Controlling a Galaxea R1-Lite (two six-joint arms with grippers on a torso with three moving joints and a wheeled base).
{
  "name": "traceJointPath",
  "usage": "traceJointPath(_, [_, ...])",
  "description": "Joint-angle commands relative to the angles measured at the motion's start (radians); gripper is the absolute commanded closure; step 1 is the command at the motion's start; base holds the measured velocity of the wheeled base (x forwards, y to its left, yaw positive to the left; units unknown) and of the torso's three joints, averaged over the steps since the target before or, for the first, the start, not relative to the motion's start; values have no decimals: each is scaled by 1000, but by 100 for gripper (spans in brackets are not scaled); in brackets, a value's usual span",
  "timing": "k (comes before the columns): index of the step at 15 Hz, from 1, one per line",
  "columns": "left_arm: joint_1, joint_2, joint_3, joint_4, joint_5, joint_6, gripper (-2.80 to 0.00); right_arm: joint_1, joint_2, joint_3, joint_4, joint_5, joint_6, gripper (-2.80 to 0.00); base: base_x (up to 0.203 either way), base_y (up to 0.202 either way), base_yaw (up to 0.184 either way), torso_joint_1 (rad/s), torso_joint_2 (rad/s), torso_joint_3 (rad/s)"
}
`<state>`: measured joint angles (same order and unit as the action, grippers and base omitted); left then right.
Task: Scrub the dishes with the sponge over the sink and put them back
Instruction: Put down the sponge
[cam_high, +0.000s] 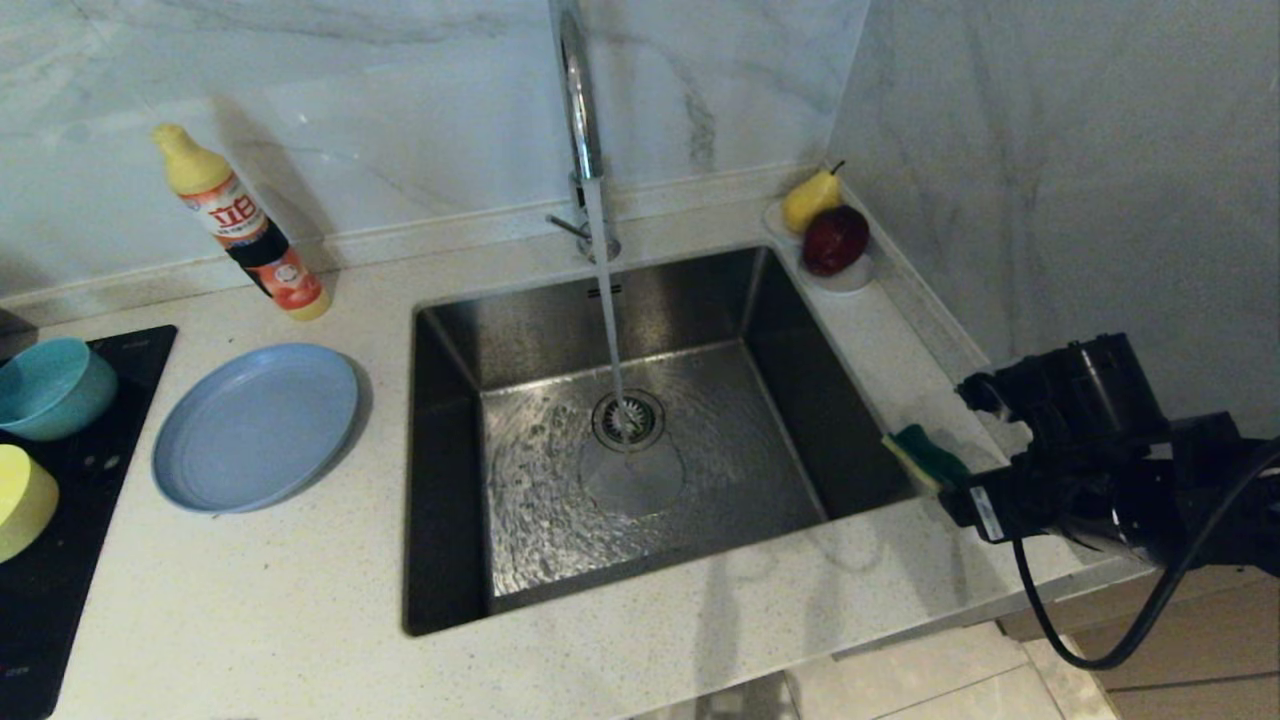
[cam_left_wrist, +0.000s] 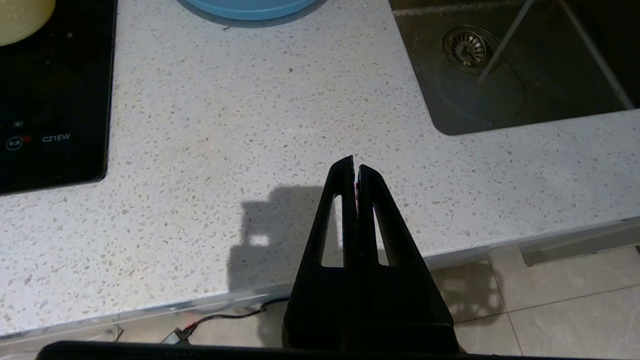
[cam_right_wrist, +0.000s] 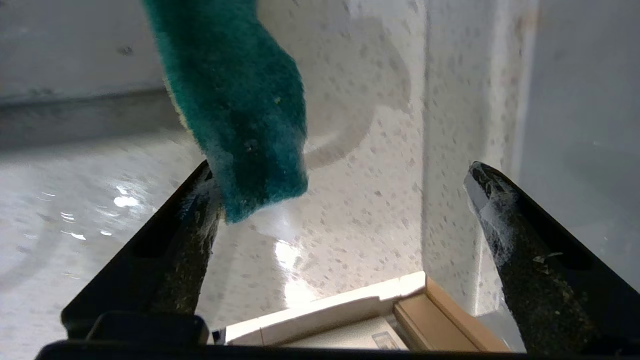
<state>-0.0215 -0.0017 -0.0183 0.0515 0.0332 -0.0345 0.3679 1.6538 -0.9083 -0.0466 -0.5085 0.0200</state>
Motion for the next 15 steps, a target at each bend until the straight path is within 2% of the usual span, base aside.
traceJointPath(1, [0, 2, 0, 1, 2, -1, 0, 2, 1, 7, -2, -10, 1, -280, 0, 0, 0, 0, 0, 0])
traceJointPath(7, [0, 2, 0, -1, 1, -1, 0, -7, 18, 23, -13, -49, -3, -280, 0, 0, 0, 0, 0, 0])
traceJointPath(10, [0, 2, 0, 0, 1, -1, 0, 16, 9, 17, -13, -52, 5, -280, 0, 0, 0, 0, 0, 0])
traceJointPath(15, [0, 2, 0, 1, 1, -1, 0, 26, -12, 18, -3, -43, 73, -280, 0, 0, 0, 0, 0, 0])
